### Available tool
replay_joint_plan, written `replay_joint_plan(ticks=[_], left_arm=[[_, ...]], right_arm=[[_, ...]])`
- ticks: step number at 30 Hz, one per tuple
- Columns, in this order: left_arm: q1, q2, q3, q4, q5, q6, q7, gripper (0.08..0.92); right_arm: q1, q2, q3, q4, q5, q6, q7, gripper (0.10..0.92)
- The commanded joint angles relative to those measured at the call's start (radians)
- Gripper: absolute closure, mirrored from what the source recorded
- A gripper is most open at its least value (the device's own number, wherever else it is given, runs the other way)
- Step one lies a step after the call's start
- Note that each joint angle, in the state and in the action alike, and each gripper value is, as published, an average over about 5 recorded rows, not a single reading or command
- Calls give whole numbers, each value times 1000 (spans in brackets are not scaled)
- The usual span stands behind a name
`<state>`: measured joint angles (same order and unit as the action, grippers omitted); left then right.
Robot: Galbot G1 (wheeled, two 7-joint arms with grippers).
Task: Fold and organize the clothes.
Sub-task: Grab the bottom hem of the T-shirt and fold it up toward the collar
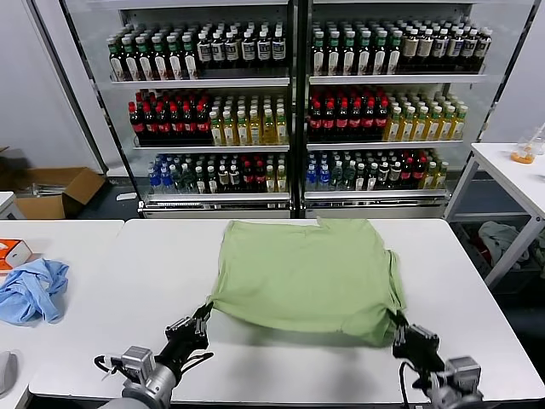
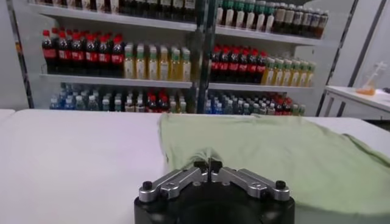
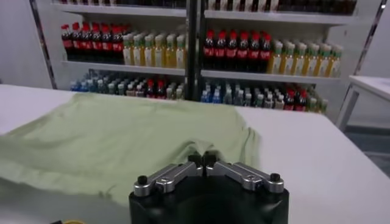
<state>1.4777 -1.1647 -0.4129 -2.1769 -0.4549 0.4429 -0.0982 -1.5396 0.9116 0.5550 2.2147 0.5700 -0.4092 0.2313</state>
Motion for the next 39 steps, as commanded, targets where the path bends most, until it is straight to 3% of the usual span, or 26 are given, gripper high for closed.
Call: replay_joint_plan(ticks=[1, 11, 25, 29, 39], left_arm=[[-127, 32, 31, 105, -14, 2, 1, 906], [-285, 35, 112, 259, 18, 4, -1, 908], [-342, 7, 154, 354, 63, -3, -10, 883], [-347, -3, 156, 363, 71, -4, -15, 807], [-282, -29, 132, 313, 82, -11, -32, 514]], right_arm=[[193, -61, -17, -117, 38, -2, 2, 920], [363, -96, -129, -276, 28, -7, -18, 920], [447, -64, -243, -362, -94, -42, -57, 910], [436, -56, -253, -355, -132, -65, -71, 826], [296, -41, -174, -242, -180, -59, -67, 541]])
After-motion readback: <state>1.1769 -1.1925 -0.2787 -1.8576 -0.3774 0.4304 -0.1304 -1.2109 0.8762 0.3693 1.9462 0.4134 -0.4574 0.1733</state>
